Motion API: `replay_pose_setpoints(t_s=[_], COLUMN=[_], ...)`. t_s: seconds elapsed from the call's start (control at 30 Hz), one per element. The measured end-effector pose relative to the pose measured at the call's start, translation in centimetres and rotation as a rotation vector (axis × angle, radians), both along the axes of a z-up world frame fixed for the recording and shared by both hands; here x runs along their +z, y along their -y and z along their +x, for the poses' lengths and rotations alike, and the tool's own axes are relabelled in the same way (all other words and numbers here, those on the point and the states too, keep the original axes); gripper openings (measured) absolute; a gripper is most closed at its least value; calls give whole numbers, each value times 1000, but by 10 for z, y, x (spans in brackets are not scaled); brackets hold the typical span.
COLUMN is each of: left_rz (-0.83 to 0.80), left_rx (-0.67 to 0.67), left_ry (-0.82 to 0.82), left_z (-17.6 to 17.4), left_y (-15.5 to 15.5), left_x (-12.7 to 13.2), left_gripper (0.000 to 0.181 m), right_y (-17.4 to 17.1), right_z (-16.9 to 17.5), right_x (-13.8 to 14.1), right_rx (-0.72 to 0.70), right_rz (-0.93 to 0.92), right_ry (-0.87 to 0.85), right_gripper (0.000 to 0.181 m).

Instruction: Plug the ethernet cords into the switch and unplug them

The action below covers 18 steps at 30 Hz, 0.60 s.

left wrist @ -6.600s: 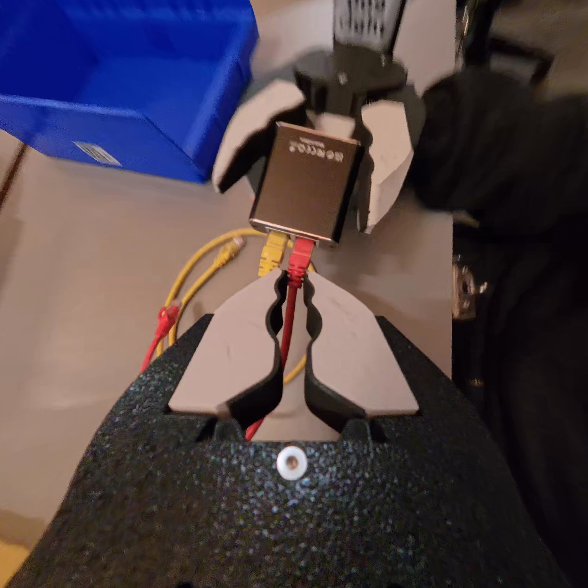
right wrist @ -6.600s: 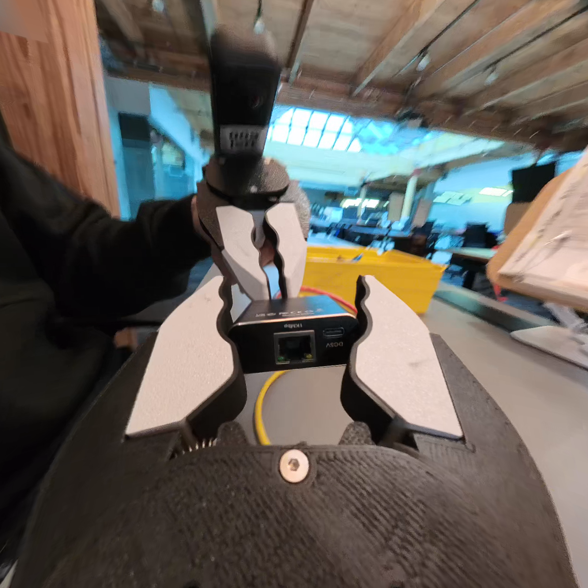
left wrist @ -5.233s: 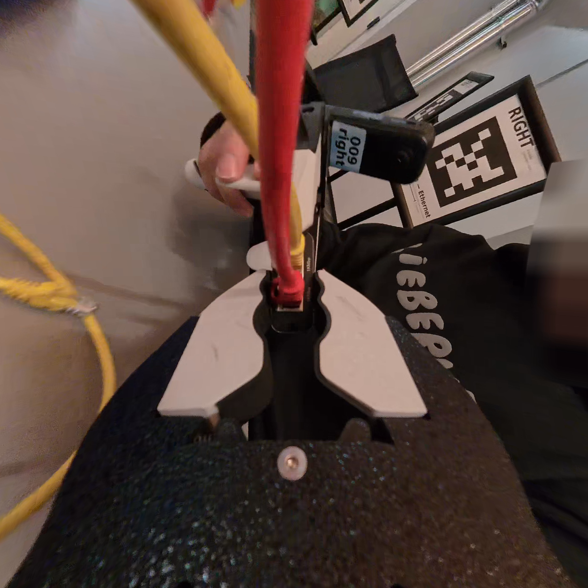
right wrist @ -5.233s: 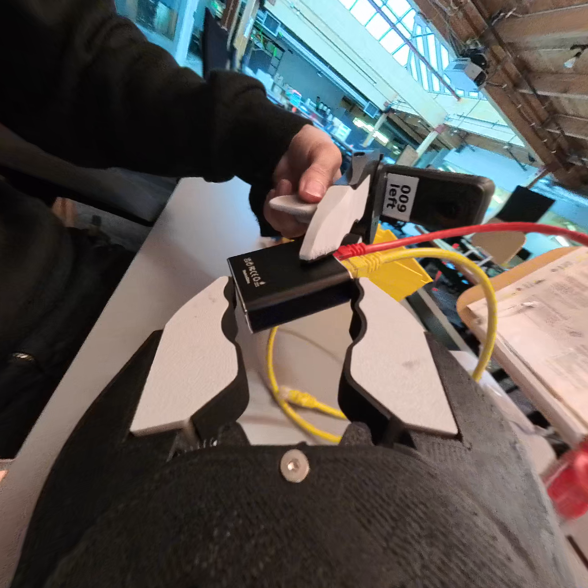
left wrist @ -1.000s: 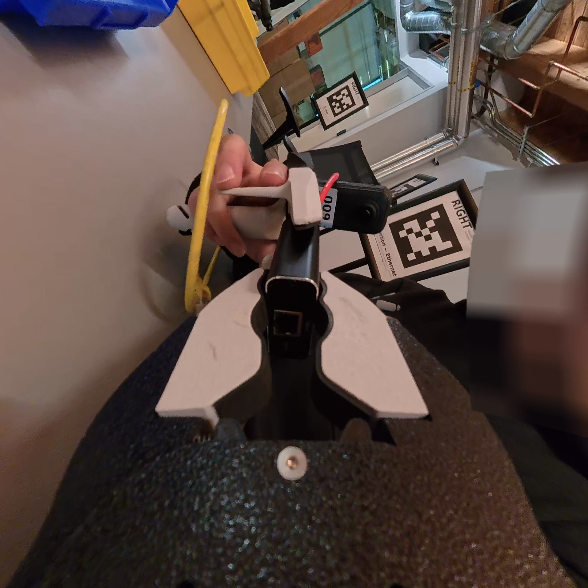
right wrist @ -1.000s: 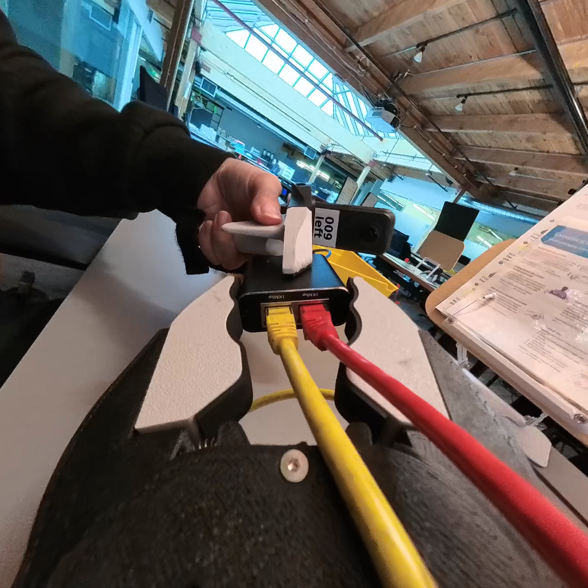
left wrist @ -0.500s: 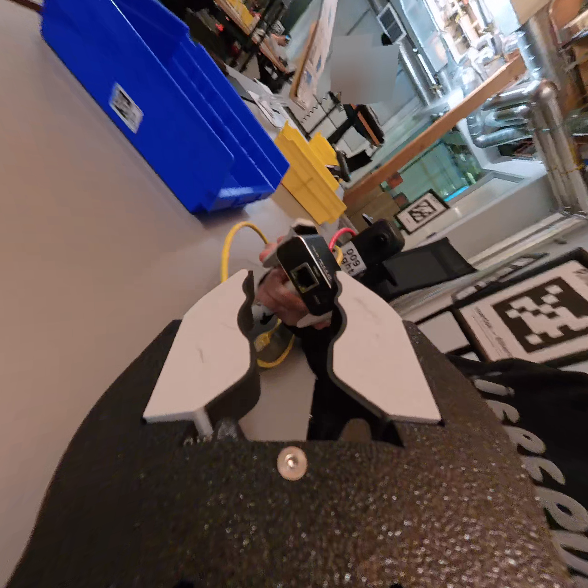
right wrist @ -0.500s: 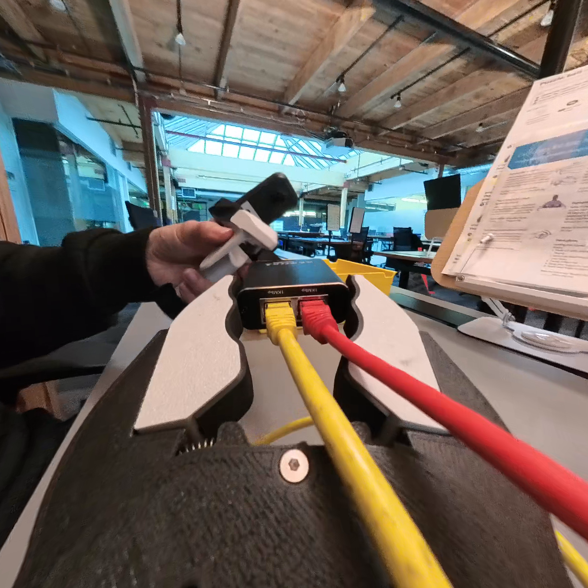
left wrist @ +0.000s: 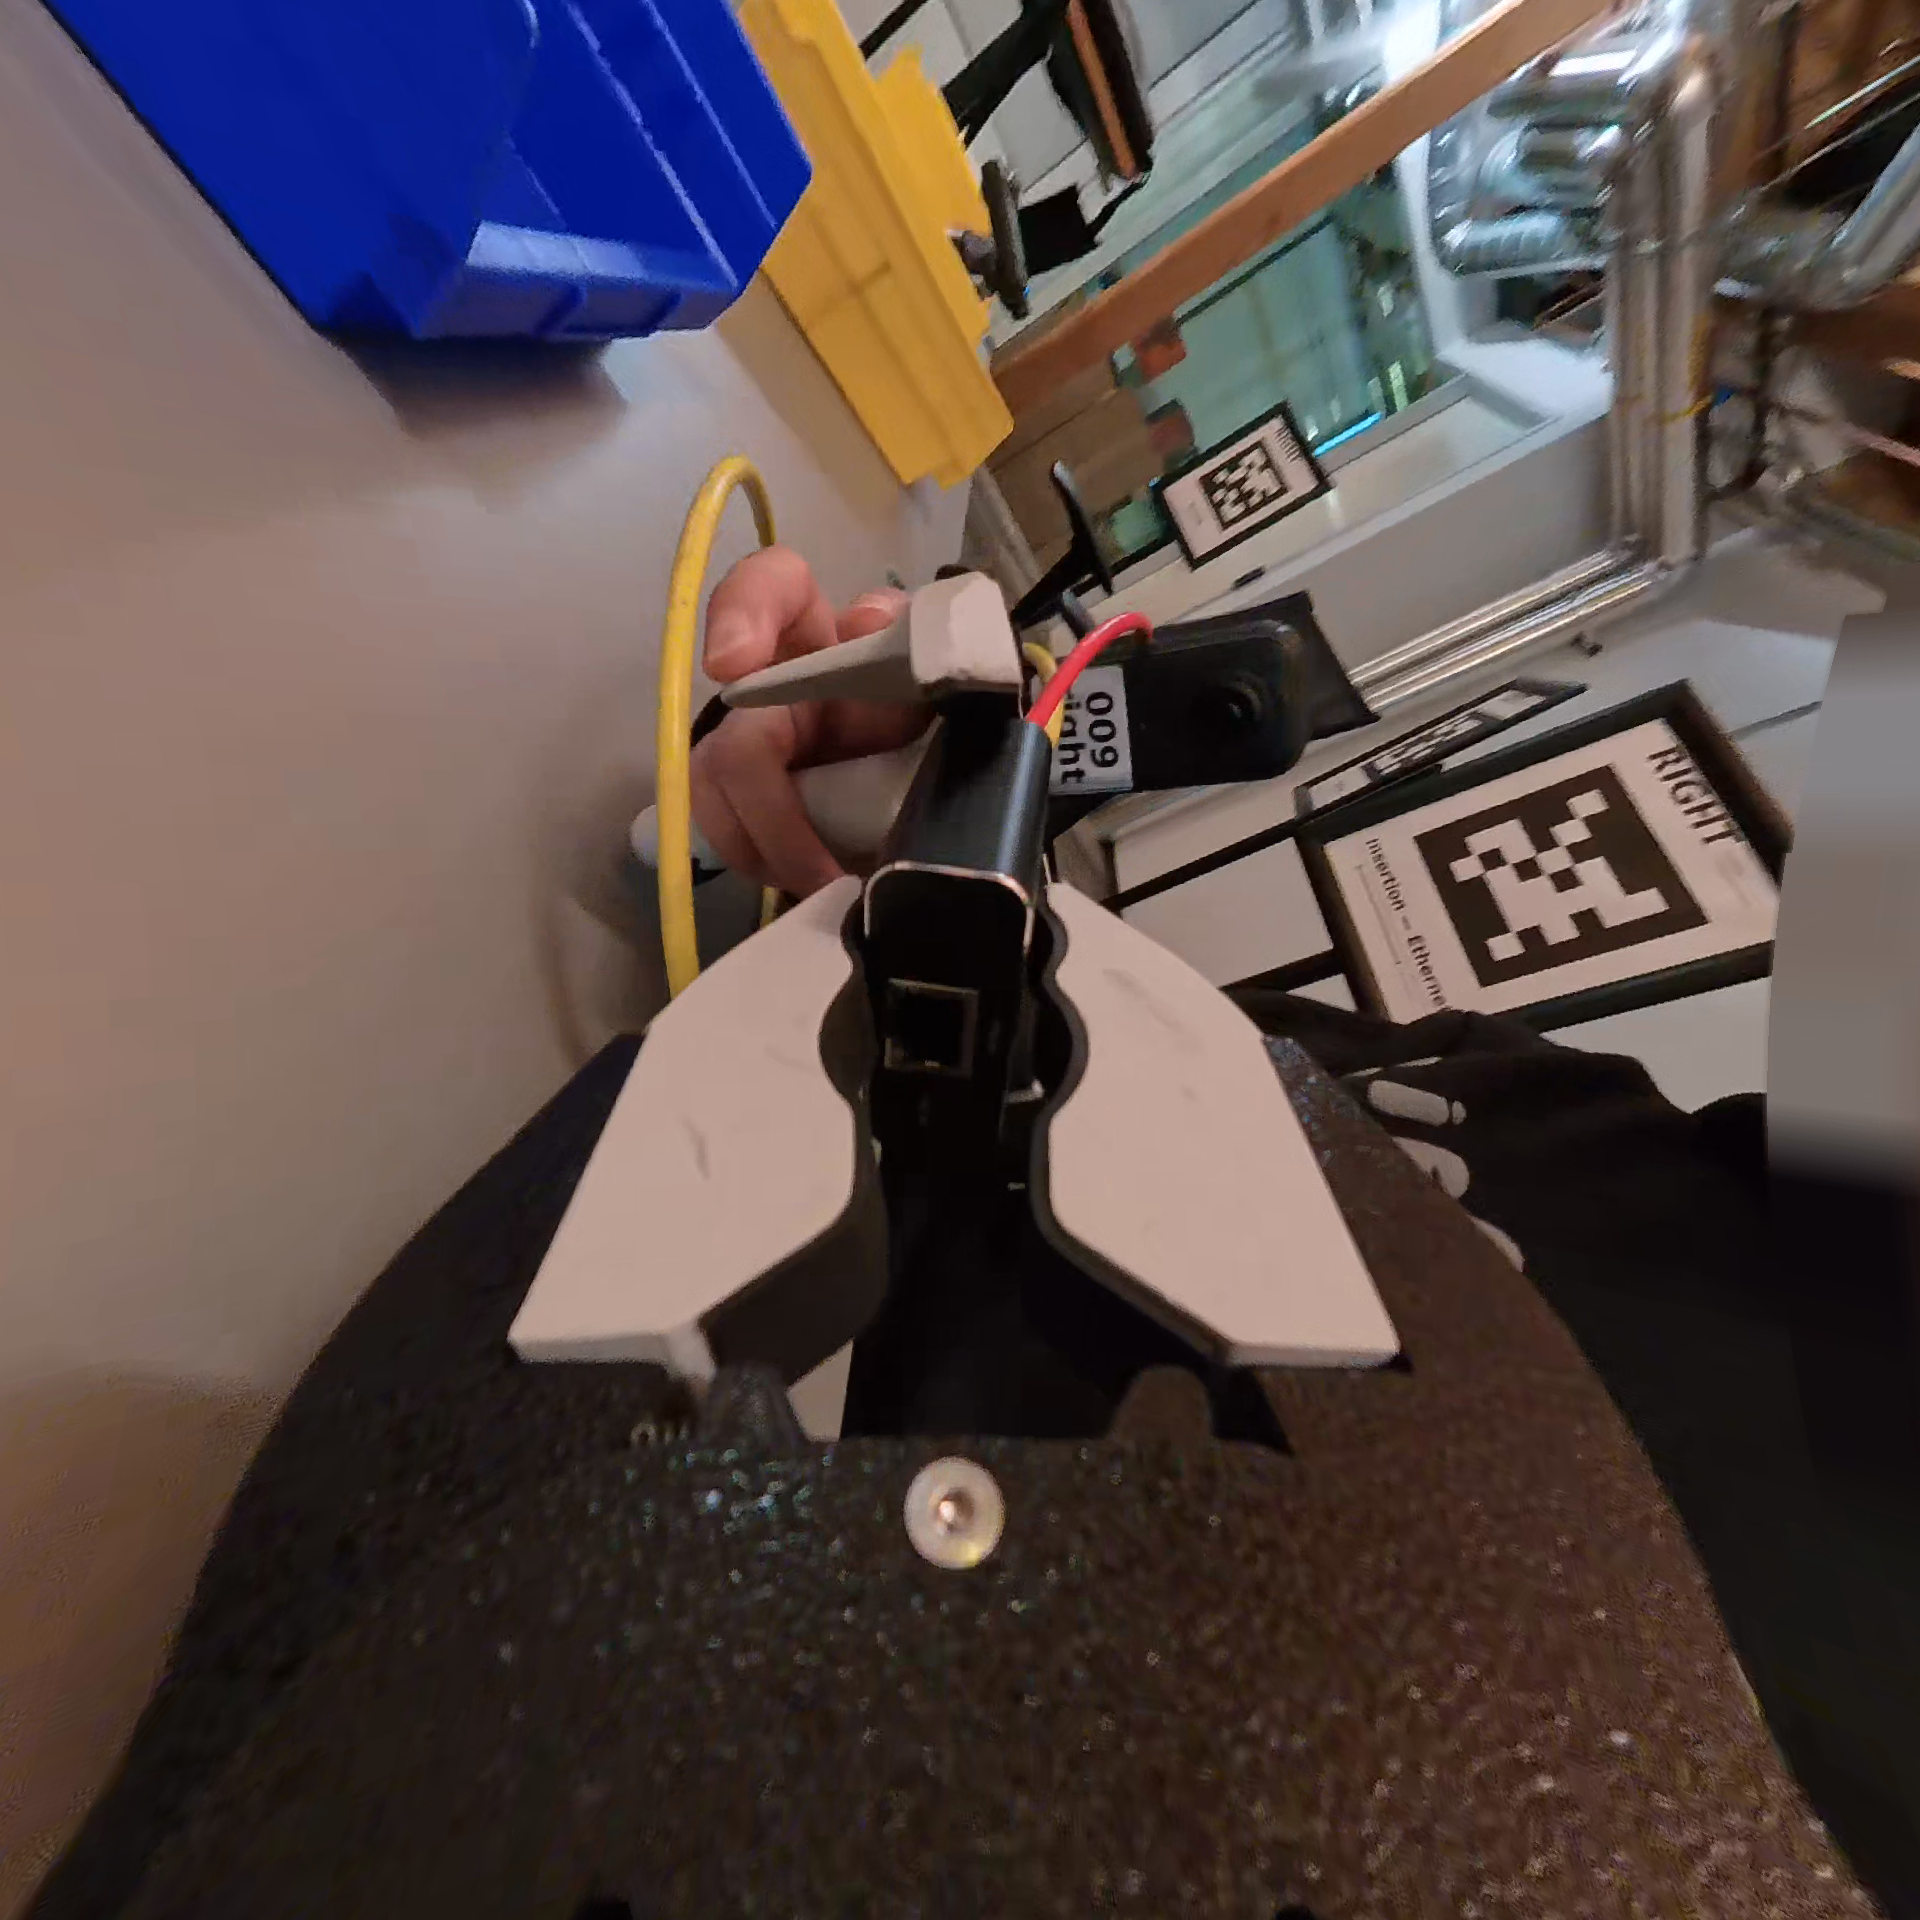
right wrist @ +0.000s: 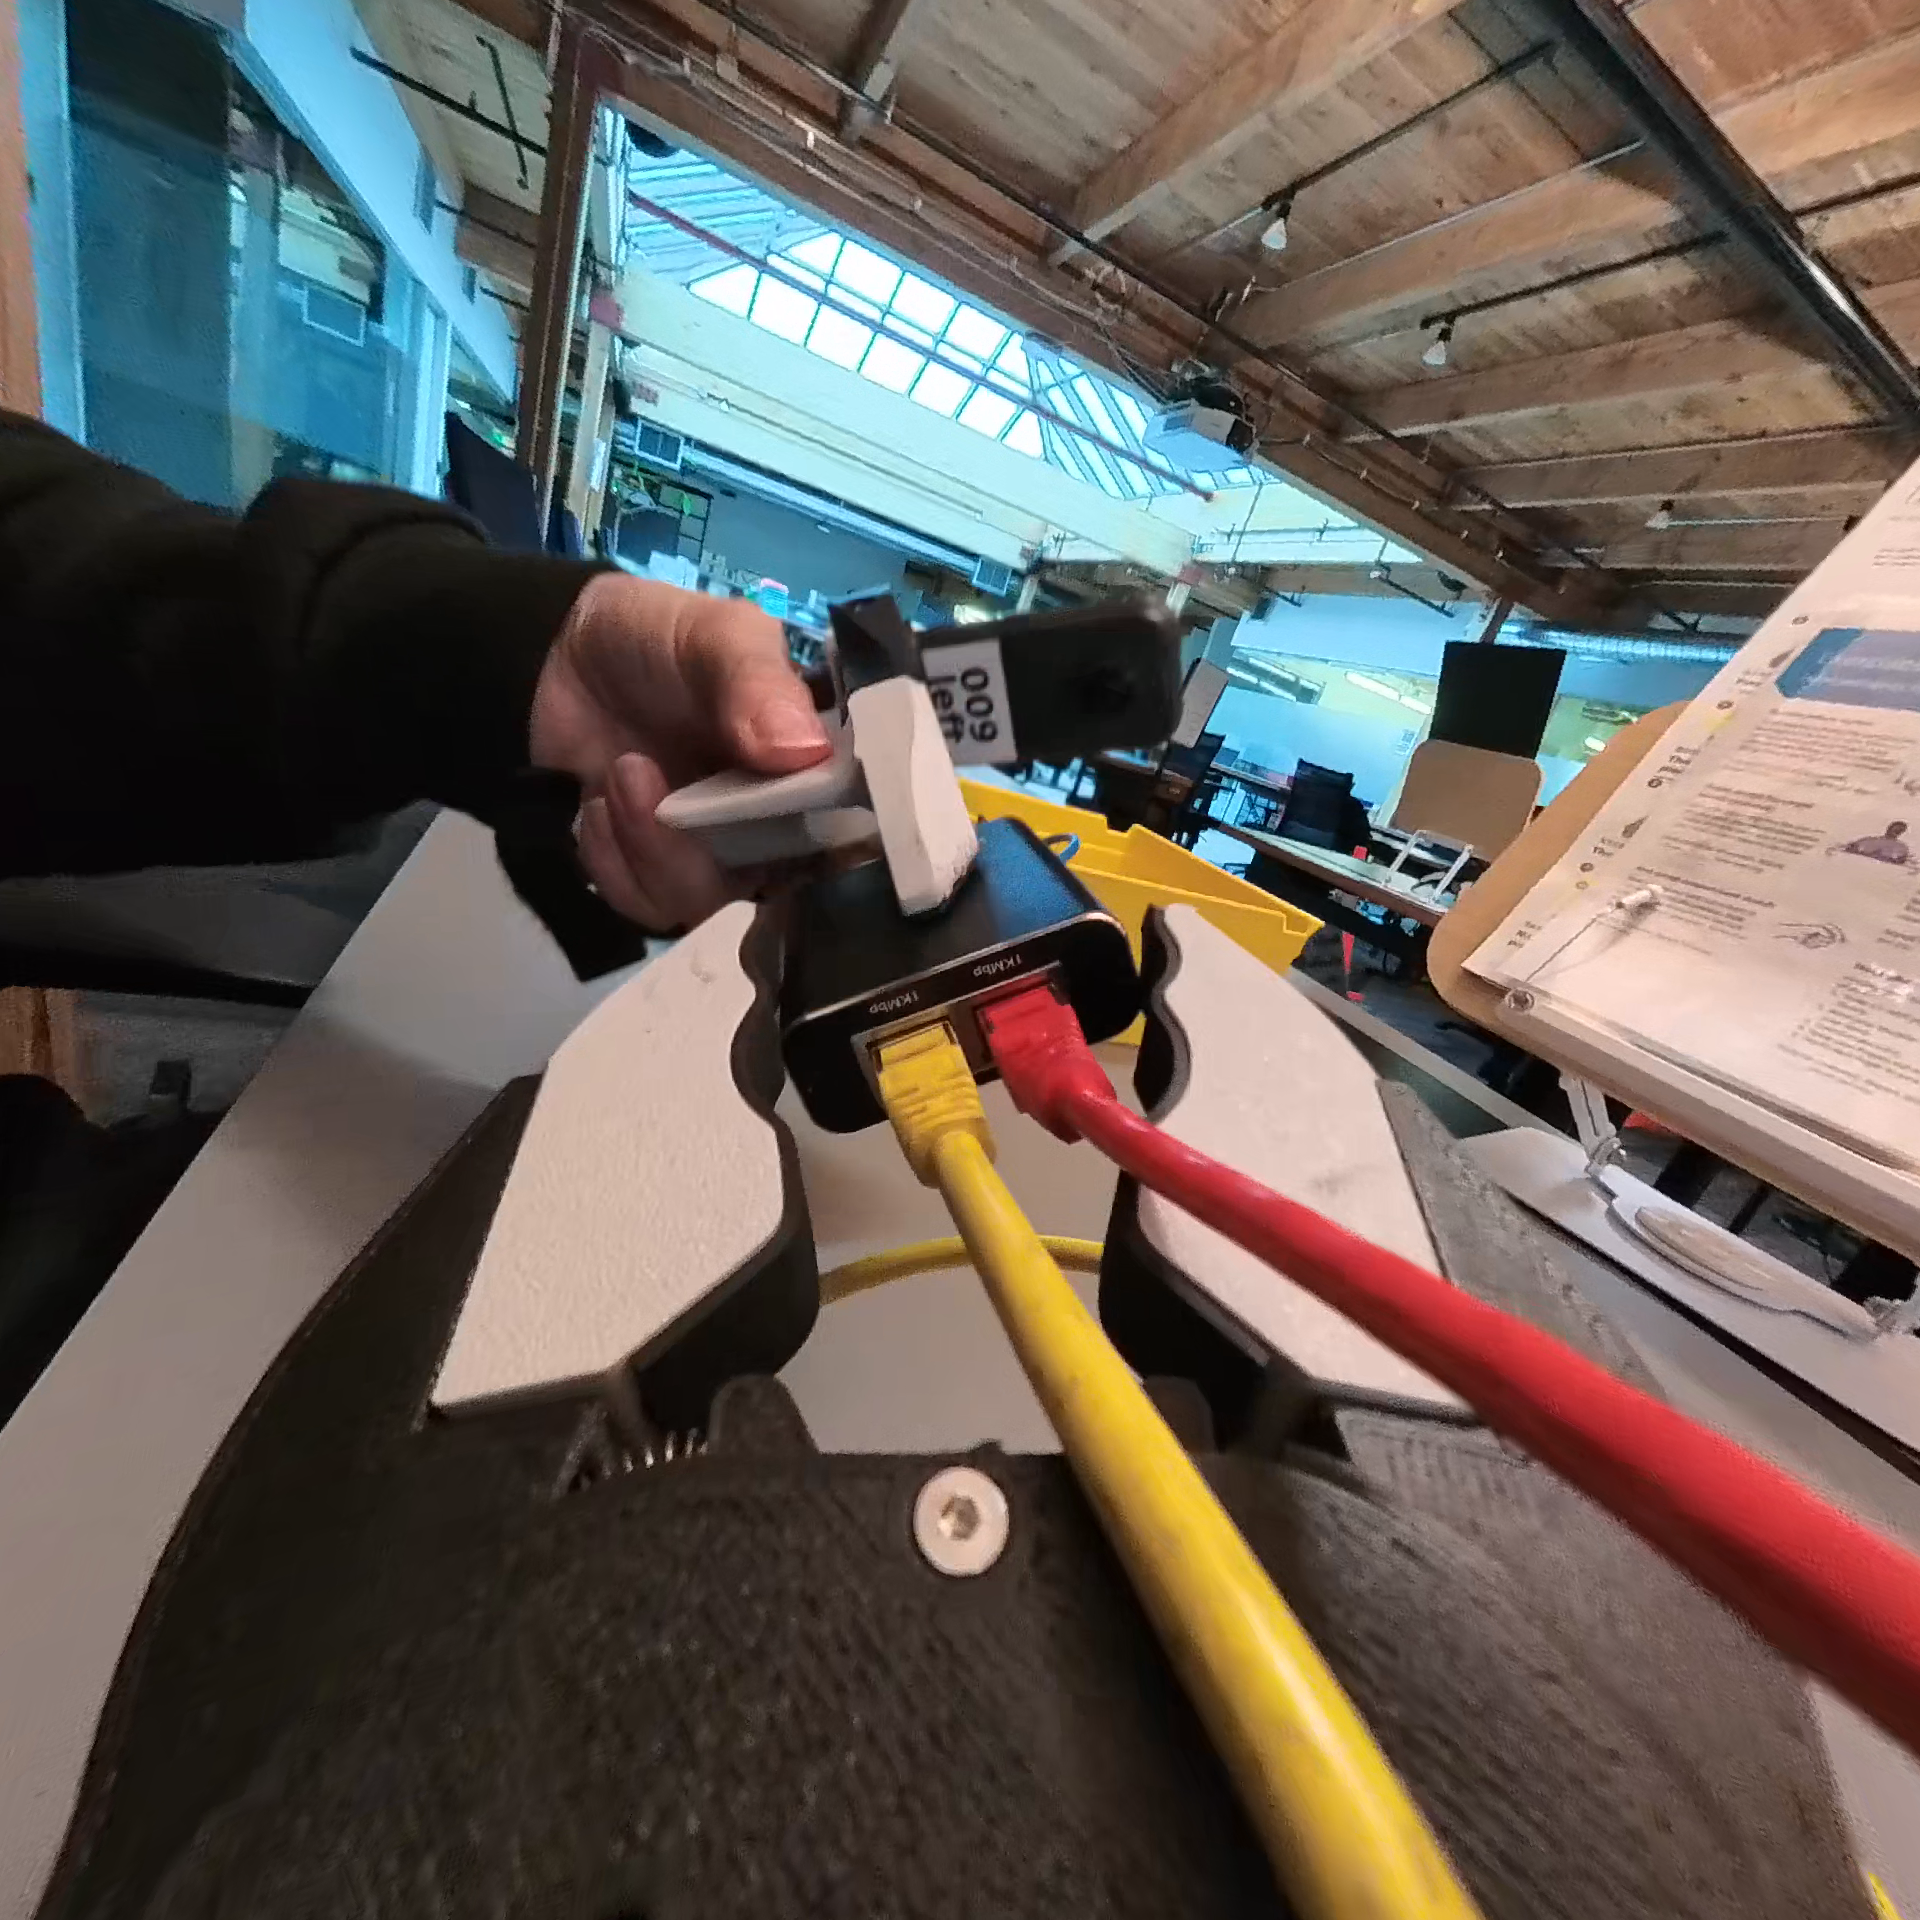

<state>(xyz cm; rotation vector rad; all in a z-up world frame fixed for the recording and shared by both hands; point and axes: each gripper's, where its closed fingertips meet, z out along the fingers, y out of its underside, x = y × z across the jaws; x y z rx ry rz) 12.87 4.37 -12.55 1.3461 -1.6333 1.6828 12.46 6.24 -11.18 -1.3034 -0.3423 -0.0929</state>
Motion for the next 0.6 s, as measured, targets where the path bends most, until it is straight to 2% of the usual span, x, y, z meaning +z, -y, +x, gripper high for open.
replay_pose_setpoints(t_s=[0.2, 0.33, 0.47, 0.6], left_rz=[-6, -38, -19, 103], left_rx=[-80, -89, 13, 114], left_ry=[-82, -128, -92, 104], left_z=[-6, -6, 7, 18], left_y=[0, -6, -12, -12], left_x=[2, -3, -1, 2], left_gripper=[27, 27, 27, 39], right_y=[0, -4, -11, -6], right_z=[-2, -4, 6, 12], right_x=[-4, -7, -10, -3], right_rx=[-31, -39, -61, -29], right_rz=[0, -28, -78, -47], right_ry=[133, 149, -41, -157], right_gripper=[64, 63, 64, 64])
